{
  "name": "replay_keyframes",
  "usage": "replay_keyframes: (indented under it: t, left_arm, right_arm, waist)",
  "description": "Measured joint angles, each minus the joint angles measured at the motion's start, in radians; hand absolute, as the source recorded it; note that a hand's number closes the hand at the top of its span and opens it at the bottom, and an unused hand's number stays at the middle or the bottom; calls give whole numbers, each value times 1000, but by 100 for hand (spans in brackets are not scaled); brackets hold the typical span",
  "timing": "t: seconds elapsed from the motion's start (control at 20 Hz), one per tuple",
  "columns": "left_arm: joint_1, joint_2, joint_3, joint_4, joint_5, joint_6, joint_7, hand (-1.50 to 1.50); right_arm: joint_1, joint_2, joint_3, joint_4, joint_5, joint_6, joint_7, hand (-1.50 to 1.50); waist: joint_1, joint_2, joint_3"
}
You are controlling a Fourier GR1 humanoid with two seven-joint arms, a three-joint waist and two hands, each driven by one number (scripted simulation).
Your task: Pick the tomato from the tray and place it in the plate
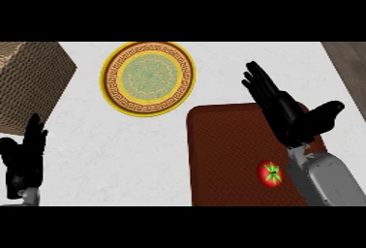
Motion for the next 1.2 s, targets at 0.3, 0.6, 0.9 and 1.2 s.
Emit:
replay_keyframes:
  t: [0.3, 0.6, 0.9, 1.2]
  left_arm:
    - [15, 59, -45, -24, -65, -65, -109, 0]
    - [75, 106, -78, -43, -87, -146, -209, 0]
    - [100, 112, -76, -37, -94, -188, -275, 0]
    - [103, 108, -69, -30, -103, -208, -302, 0]
  right_arm:
    - [53, 65, -113, -107, -213, 33, -1, -150]
    - [240, 41, -235, -213, -103, -87, -176, -150]
    - [558, 103, -306, -424, -156, -37, -337, -150]
    - [756, -27, -356, -523, -154, 145, -328, -150]
  waist:
    - [-17, -7, 51]
    - [-33, -12, 59]
    - [-19, -8, 61]
    - [-6, -5, 62]
